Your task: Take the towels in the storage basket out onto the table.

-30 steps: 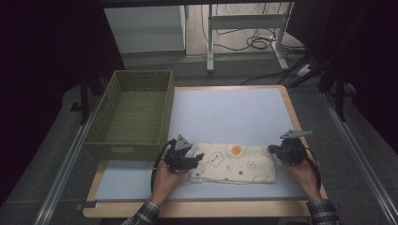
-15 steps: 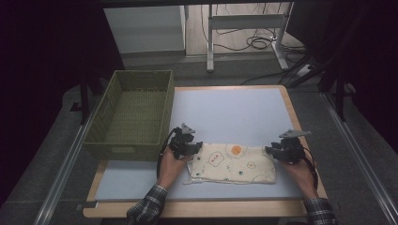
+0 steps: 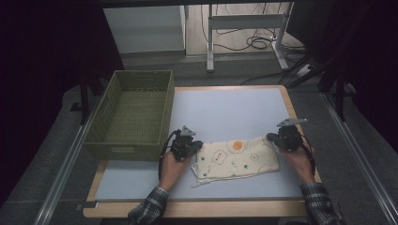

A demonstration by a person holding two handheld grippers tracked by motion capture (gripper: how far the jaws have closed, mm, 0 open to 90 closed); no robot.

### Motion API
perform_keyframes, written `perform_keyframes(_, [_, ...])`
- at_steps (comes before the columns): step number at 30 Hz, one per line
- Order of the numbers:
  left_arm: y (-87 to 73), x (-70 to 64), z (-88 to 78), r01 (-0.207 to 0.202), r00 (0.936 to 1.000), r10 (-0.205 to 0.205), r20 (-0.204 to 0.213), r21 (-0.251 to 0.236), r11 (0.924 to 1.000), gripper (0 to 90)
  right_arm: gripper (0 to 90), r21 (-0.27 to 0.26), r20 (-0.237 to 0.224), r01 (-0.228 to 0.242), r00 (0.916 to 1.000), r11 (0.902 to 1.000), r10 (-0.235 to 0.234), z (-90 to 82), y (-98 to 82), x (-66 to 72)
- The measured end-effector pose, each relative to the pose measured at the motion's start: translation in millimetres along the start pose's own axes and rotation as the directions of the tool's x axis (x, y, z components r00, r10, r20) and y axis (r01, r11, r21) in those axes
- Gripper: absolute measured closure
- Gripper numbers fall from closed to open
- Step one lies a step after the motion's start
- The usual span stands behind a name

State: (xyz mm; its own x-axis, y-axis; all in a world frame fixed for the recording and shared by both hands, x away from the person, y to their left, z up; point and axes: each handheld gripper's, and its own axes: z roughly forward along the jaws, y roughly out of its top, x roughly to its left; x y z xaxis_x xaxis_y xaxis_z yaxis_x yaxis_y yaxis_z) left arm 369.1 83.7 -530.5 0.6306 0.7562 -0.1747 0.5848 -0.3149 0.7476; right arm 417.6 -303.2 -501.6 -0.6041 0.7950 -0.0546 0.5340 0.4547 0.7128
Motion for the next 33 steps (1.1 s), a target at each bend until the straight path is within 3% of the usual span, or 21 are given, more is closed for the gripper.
perform_keyframes(3, [-4.6, -4.5, -4.7, -0.002, 1.0, 0.002, 0.008, -0.005, 1.0, 85.3, 85.6, 0.007, -0.004, -0.03, 0.9996, 0.9995, 0.03, 13.6, 9.8, -10.5])
perform_keyframes(5, [-4.3, -4.1, -8.1, -0.015, 0.9998, 0.014, -0.011, -0.018, 0.9997, 83.8, 84.7, 0.019, -0.026, -0.062, 0.9977, 0.9979, 0.062, 22.7, 10.4, -14.6])
perform_keyframes(7, [-0.2, -0.7, -9.5, -0.016, 0.9999, 0.016, -0.002, -0.035, 0.9992, 71.7, 81.4, 0.019, -0.033, -0.078, 0.9964, 0.9968, 0.078, 25.7, 8.4, -15.2])
perform_keyframes(10, [5.2, 1.7, -4.4, -0.029, 0.9991, 0.029, -0.03, -0.014, 0.9995, 59.5, 75.7, -0.007, -0.038, -0.093, 0.995, 0.9957, 0.093, 19.6, 4.0, -14.8])
perform_keyframes(12, [5.1, 2.8, 2.9, -0.056, 0.9955, 0.057, -0.076, 0.016, 0.9983, 53.2, 71.3, -0.009, -0.044, -0.097, 0.9944, 0.9953, 0.096, 13.7, 1.3, -14.3])
perform_keyframes(15, [0.6, 5.0, 12.1, -0.059, 0.9932, 0.063, -0.098, 0.039, 0.9975, 46.2, 66.9, -0.005, -0.056, -0.095, 0.994, 0.9955, 0.094, 4.8, -4.2, -10.7])
perform_keyframes(17, [-2.7, 7.5, 14.4, -0.059, 0.9947, 0.061, -0.083, 0.023, 0.998, 39.0, 65.1, 0.0, -0.071, -0.089, 0.9935, 0.996, 0.089, -0.2, -8.6, -7.2])
perform_keyframes(22, [-2.6, 7.9, 15.1, -0.064, 0.9941, 0.066, -0.086, 0.031, 0.9975, 34.3, 60.6, -0.002, -0.087, -0.073, 0.9935, 0.9973, 0.073, -12.2, -18.5, 2.9])
perform_keyframes(33, [-3.8, 7.4, 15.5, -0.062, 0.994, 0.064, -0.089, 0.023, 0.9978, 34.2, 52.1, -0.01, -0.126, -0.032, 0.9916, 0.9994, 0.031, -32.8, -33.8, 33.5])
